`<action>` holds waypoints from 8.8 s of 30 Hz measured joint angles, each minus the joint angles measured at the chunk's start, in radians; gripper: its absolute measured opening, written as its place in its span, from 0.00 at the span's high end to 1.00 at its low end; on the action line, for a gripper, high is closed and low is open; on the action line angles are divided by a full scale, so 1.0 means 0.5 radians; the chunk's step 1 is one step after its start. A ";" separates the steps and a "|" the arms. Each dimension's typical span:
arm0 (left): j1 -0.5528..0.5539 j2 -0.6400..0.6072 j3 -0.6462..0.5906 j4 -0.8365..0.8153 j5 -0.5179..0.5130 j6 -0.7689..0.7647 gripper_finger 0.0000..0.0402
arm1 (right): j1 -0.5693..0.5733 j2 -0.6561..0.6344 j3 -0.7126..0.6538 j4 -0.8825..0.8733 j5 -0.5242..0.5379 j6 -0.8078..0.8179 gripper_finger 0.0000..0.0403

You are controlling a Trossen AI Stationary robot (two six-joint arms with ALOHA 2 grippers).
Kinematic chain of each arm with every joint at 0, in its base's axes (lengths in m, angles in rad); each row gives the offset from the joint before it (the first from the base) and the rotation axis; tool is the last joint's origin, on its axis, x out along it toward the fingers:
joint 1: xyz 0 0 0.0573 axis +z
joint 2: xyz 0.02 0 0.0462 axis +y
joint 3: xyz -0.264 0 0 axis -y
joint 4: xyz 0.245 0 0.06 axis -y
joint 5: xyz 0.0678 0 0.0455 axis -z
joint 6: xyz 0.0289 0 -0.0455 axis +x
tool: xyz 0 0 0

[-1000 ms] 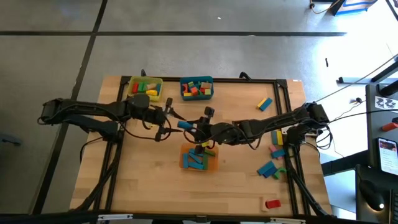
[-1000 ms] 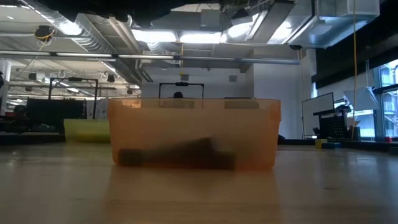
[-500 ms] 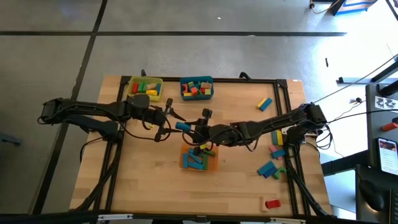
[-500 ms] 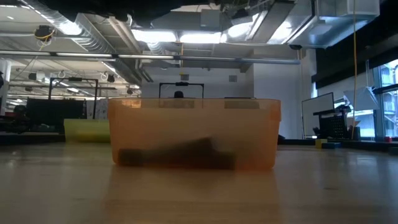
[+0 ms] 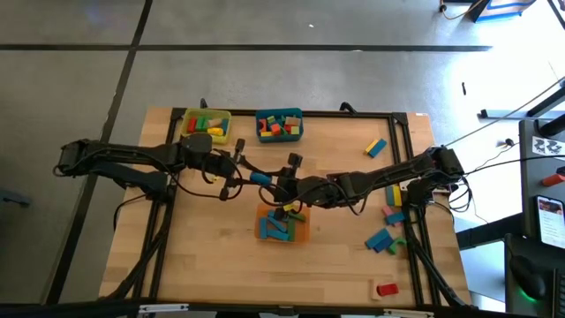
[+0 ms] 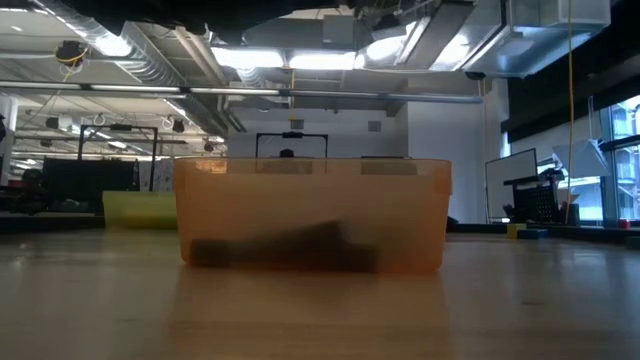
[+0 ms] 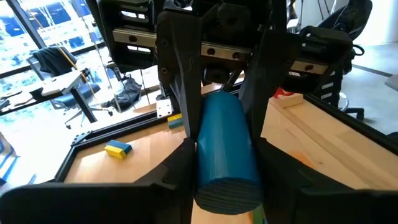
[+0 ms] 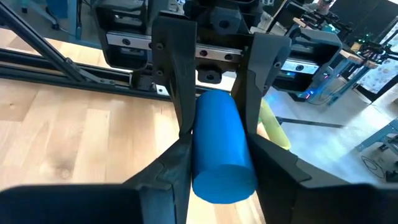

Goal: Sort blocks by size
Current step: Put the blue cylindrical block into the yellow bin, then put the blue rectangular block into the orange bin

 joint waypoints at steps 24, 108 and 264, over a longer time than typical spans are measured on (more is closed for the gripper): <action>0.041 -0.234 -0.002 -0.416 -1.173 0.080 0.67 | 0.162 -0.140 0.001 -0.233 0.430 0.107 0.33; 0.645 0.054 0.117 -0.889 -1.064 -0.269 0.51 | 0.116 -0.195 0.000 -1.214 0.456 0.784 0.33; 0.405 0.056 0.116 -0.937 -1.068 -0.082 0.51 | 0.395 -0.252 -0.738 -1.866 -0.996 1.944 0.68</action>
